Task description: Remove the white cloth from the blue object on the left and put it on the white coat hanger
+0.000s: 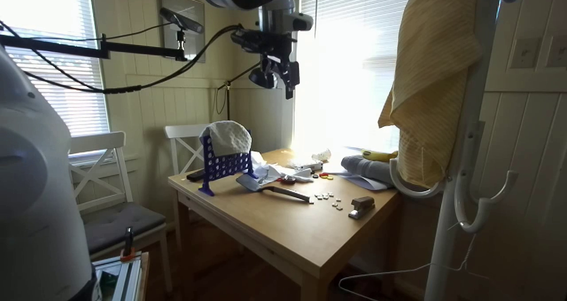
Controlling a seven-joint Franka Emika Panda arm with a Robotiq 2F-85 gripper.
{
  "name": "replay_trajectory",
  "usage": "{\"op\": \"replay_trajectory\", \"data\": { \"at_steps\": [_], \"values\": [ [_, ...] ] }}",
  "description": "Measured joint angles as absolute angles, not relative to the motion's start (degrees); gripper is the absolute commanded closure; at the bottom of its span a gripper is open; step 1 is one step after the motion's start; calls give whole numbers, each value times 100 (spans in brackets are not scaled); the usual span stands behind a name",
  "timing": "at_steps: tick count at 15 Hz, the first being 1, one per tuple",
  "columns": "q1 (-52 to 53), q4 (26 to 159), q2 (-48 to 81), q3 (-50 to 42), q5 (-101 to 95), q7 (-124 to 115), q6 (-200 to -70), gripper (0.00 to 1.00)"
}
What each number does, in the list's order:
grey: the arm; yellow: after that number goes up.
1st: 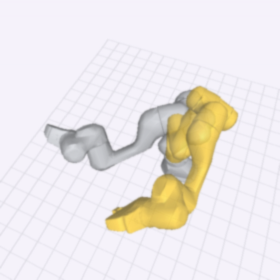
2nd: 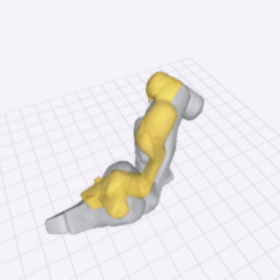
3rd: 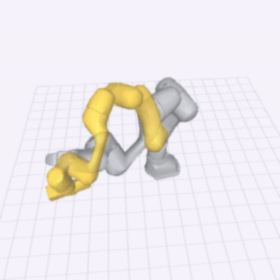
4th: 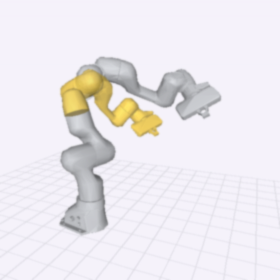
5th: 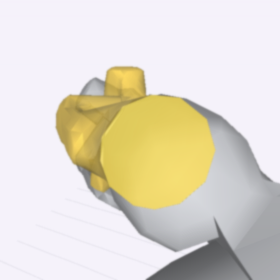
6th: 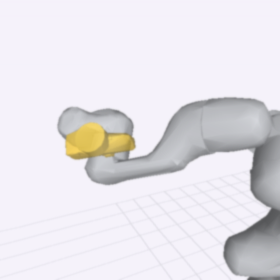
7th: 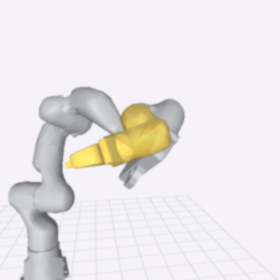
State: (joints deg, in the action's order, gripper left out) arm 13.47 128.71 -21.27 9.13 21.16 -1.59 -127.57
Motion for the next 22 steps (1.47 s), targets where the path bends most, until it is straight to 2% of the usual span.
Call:
{"op": "replay_trajectory", "data": {
  "at_steps": [6, 12, 18, 22],
  "values": [
    [2197, 13104, -1208, 937, 4172, 1494, -13305, 0],
    [2225, 12861, 241, 1175, 6203, 3641, -12994, 0],
    [1966, 12039, 1804, 1354, 6378, 4517, -11928, 0],
    [1962, 11865, 1945, 1365, 6369, 4530, -11857, 0]
  ]
}}
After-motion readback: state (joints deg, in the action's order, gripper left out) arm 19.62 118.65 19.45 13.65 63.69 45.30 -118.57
